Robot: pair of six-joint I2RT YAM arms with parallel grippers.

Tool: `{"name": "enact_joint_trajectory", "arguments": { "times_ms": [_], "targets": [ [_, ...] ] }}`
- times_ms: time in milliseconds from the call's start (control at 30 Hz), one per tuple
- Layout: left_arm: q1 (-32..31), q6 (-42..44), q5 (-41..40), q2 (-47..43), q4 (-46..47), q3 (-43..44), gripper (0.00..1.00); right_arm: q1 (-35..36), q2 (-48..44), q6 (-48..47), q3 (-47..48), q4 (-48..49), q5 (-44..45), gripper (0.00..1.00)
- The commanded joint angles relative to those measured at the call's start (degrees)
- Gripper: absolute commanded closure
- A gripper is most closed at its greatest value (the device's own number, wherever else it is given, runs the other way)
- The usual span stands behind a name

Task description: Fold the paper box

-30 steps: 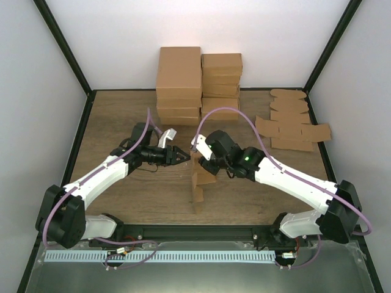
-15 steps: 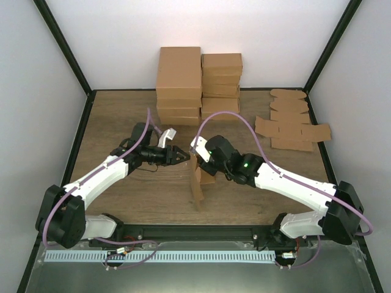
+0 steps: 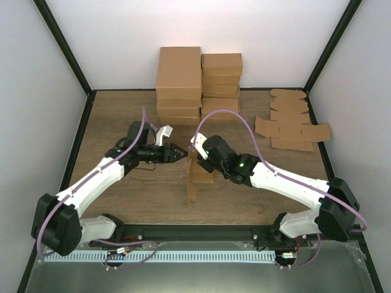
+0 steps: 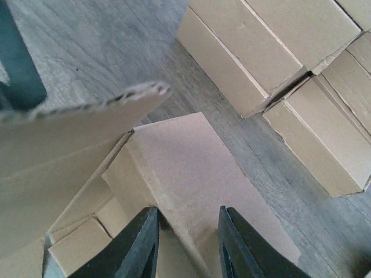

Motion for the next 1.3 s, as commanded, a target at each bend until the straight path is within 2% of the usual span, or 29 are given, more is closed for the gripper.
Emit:
{"name": "enact_joint_trajectory", "arguments": {
  "times_ms": [0,333,567,900,1100,1267],
  "targets": [
    [0.39,2.65,-5.63,-4.79,-4.53,3.36,0.46,0.01,3.45,3.54,1.65,-1.86,0.69,0.70],
    [0.53,4.58,-9.69,-10.06,-10.44,3.48,0.45,-6.04,6.99,9.08,4.17,-6.02,-7.02,0.73],
    [0.55,5.78,-9.32,-10.42,-12.05,3.18,0.45,-10.64,7.39,14.63,1.25,-7.22,-11.46,0.79],
    [0.55,9.70,-8.39,-10.52,-16.60,3.22,0.45,-11.02,6.44,25.79,-8.57,-1.57,-13.88,0.82],
    [0.54,14.27,-10.37,-9.78,-22.58,7.13,0.45,-11.02,5.43,29.14,-11.82,0.98,-15.23,0.83],
    [0.53,14.85,-11.53,-9.98,-23.66,8.30,0.42,-11.02,4.61,30.49,-13.47,1.71,-14.71,0.82]
  ]
}}
